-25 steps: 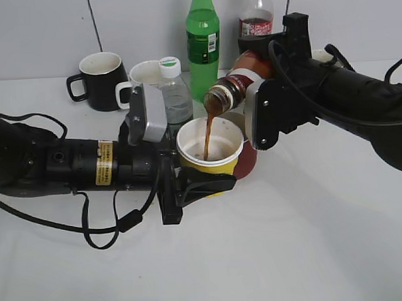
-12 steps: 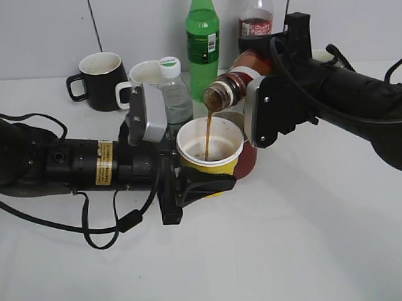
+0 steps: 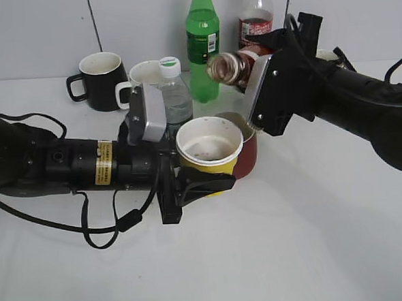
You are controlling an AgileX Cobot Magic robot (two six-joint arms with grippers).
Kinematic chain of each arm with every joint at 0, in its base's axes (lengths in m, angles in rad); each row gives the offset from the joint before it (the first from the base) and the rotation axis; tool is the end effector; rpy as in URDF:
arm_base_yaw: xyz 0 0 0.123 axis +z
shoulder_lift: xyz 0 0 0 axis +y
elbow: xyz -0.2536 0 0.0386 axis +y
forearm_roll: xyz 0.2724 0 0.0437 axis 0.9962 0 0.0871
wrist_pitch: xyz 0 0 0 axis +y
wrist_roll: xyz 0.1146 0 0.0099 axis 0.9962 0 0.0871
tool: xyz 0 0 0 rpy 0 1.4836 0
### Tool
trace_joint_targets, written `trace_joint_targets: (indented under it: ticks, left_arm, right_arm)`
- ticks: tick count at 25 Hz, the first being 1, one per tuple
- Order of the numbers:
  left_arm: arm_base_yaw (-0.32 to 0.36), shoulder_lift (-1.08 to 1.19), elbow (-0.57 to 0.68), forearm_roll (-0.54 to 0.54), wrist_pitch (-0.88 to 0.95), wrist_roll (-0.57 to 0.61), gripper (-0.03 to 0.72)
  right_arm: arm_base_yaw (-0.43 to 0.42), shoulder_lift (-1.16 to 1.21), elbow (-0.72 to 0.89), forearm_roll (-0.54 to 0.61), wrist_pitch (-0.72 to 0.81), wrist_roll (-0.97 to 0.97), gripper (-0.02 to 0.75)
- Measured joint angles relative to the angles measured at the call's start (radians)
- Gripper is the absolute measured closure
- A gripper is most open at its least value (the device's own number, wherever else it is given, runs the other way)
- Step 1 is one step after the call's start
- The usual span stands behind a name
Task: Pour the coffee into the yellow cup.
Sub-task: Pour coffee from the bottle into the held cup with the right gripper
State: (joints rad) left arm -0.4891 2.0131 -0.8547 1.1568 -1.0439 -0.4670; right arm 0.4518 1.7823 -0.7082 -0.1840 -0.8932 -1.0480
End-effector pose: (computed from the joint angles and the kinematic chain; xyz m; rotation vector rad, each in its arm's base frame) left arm 0.2711 -0.2473 0.0719 1.3178 1.4688 -0.9865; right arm 0.3279 0.1773 0.1325 -1.2936 1.0857 -0.4174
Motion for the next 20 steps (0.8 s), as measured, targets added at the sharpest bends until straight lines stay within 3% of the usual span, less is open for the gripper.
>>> trace_joint_targets:
  ticks: [3, 10, 15, 20]
  left_arm:
    - [0.011, 0.000, 0.000, 0.000, 0.000, 0.000, 0.312]
    - [0.074, 0.000, 0.000, 0.000, 0.000, -0.015, 0.312]
    - [0.135, -0.001, 0.036, -0.003, 0.000, -0.027, 0.315]
    - [0.220, -0.001, 0.079, -0.007, 0.000, -0.028, 0.315]
  right_arm:
    - [0.000, 0.000, 0.000, 0.028, 0.000, 0.165, 0.235]
    - [-0.004, 0.000, 0.011, 0.225, -0.001, 0.518, 0.235]
    - [-0.060, 0.000, 0.075, 0.241, -0.005, 0.774, 0.235]
    - [-0.181, -0.001, 0.167, 0.197, -0.089, 0.953, 0.235]
